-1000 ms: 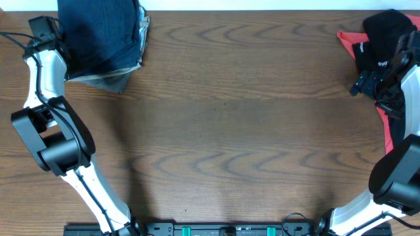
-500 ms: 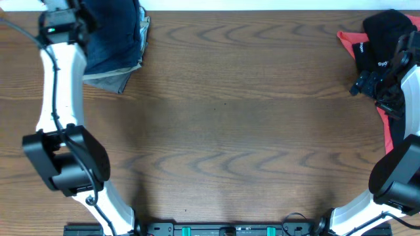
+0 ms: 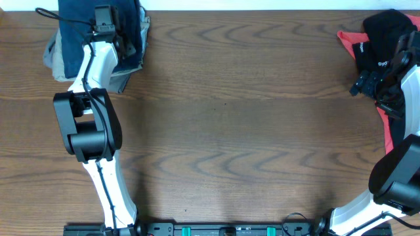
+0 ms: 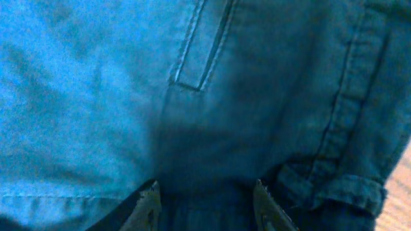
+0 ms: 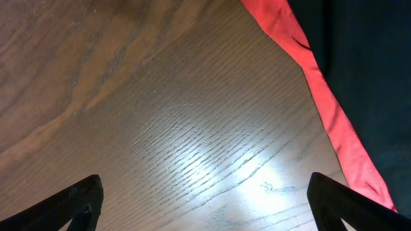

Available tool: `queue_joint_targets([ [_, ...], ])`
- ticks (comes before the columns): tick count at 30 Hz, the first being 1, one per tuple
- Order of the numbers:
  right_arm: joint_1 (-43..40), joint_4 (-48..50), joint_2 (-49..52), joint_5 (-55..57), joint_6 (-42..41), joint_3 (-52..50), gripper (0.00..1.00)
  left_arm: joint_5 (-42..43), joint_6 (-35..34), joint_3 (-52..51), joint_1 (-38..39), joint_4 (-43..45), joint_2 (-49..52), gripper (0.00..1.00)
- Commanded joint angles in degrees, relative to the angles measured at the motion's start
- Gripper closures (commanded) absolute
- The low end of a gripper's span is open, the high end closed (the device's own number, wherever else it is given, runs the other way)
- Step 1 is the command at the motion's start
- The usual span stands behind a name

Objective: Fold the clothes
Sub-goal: 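Open the left gripper and pull it back from the stack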

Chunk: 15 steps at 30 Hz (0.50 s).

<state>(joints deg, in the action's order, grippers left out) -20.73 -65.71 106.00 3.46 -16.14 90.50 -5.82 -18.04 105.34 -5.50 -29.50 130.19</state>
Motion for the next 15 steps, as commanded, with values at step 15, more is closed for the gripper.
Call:
queue_joint_targets([
  [15, -0.6, 0.0, 0.1, 0.4, -0.8, 0.1, 0.01, 0.8, -5.2, -0.2, -0.2, -22.3, -19.3, 0.59],
])
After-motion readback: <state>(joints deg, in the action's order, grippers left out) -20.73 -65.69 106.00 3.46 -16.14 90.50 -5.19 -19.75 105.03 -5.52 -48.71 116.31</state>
